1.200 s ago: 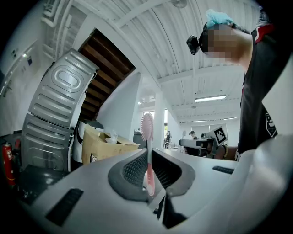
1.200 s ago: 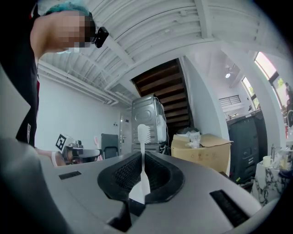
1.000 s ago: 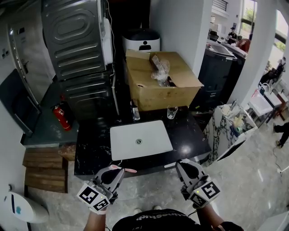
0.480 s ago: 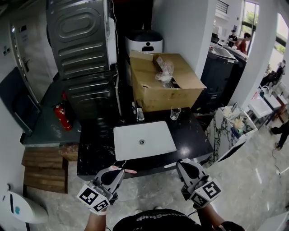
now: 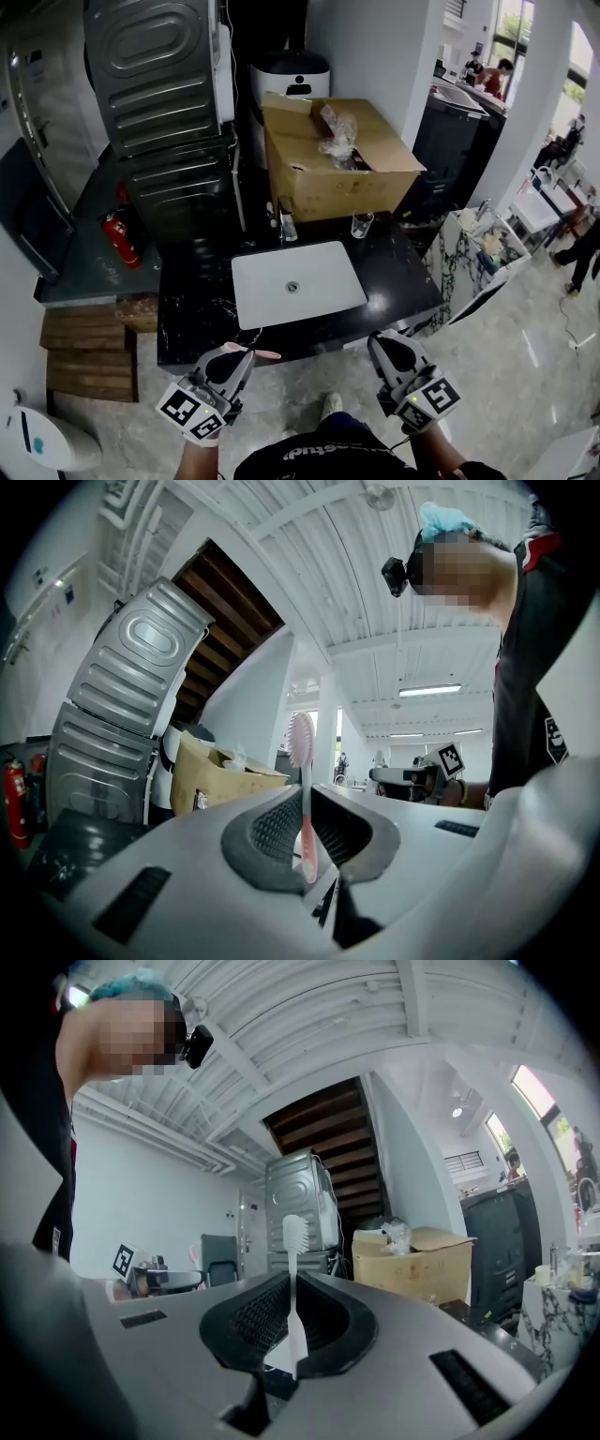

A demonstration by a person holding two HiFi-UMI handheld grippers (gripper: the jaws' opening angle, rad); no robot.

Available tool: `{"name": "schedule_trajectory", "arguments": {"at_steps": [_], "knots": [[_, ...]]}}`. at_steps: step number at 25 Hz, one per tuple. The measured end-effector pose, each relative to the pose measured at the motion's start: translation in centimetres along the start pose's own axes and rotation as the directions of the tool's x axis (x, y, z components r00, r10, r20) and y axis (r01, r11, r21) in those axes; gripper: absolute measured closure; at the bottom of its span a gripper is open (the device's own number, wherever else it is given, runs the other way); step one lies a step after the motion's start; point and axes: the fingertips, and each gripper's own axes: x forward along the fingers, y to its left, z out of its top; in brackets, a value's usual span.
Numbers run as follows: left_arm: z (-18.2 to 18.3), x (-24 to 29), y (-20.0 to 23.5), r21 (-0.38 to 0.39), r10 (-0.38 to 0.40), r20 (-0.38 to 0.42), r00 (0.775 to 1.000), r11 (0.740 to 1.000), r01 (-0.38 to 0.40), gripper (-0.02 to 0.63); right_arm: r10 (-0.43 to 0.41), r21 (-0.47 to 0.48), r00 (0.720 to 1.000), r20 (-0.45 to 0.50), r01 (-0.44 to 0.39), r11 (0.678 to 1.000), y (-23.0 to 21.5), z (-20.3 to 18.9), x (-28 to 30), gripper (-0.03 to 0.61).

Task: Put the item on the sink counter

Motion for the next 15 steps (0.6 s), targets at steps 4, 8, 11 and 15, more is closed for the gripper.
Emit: {"name": "schedule_trajectory", "arguments": {"at_steps": [4, 8, 11, 15], "knots": [[-0.5, 3.0, 0.9, 0.003, -0.022, -0.010, 1.000, 1.000, 0.022, 0.575, -0.013, 0.014, 1.000, 0.005, 0.013, 1.000, -2.4, -0.4, 1.0, 0.528], [-1.2, 7.3, 1.9, 0.008, -0.028, -0.021, 0.999, 1.000, 0.028, 0.575, -0.020, 0.037, 1.000, 0.022, 0.019, 0.999, -6.6, -0.9, 2.8, 0.528], [-1.4, 11.5, 2.9, 0.016, -0.030, -0.025, 0.999, 0.999, 0.031, 0.575, -0.014, 0.047, 0.999, 0.043, 0.011, 0.999, -10.6, -0.6, 4.9, 0.528], [-1.2, 18.0, 4.5, 0.027, -0.032, -0.026, 0.999, 0.999, 0.032, 0.575, 0.023, 0.056, 0.997, 0.072, -0.027, 0.998, -15.8, 0.7, 8.2, 0.528]]}}
